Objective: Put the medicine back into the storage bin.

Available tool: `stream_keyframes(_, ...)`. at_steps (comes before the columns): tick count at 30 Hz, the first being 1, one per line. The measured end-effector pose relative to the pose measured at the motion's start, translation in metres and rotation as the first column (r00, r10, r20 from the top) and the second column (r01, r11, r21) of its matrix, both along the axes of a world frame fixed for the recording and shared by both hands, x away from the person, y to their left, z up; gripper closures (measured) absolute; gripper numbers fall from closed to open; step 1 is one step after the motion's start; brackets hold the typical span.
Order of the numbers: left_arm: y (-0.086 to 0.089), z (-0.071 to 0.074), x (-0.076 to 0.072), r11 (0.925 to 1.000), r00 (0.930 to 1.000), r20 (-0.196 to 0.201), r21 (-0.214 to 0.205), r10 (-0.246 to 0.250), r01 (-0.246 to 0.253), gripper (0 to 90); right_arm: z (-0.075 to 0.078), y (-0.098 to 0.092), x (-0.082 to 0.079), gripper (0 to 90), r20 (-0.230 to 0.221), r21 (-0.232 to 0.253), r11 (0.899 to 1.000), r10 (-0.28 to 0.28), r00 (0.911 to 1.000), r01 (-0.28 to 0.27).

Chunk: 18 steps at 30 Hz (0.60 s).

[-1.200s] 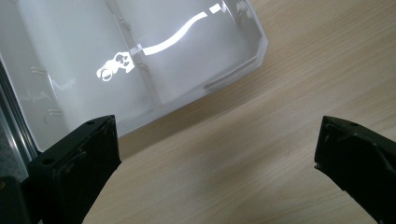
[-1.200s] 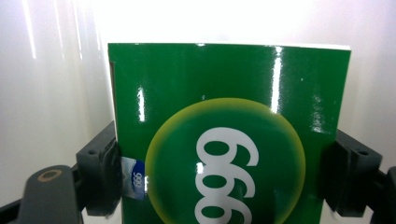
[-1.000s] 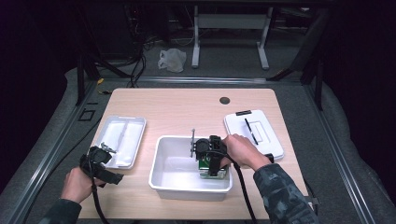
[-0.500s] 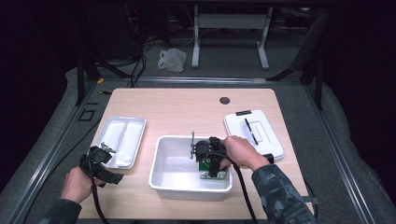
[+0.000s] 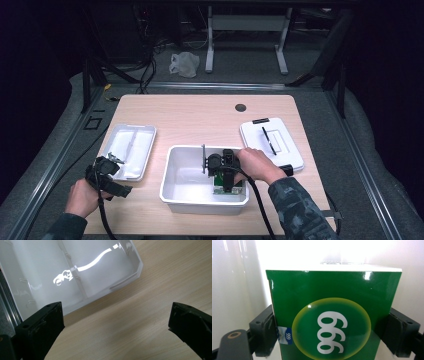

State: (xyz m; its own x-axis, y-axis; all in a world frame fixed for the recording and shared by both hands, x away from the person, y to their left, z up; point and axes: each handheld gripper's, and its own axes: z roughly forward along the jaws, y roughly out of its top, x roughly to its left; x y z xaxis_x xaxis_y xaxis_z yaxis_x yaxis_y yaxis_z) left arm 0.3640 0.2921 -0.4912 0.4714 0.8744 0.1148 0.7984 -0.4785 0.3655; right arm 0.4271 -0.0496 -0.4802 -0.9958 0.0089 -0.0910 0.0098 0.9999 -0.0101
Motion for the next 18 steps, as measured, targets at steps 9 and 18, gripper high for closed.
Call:
stream_keyframes(9, -0.0002, -0.0001, 0.0001, 1.0, 1.0, 0.0, 0.0, -0.001, 0.001, 0.1, -0.0001, 0.0042, -0.0011, 13.5, 0.021, -0.044, 0.999, -0.019, 0.9996, 0.02)
stream_keyframes(18, 0.0003, 0.0004, 0.0, 1.0, 1.0, 0.002, -0.002, -0.001, 0.001, 0.1, 0.0009, 0.0069, -0.001, 8.0, 0.028, -0.074, 0.996, -0.046, 0.9985, 0.048)
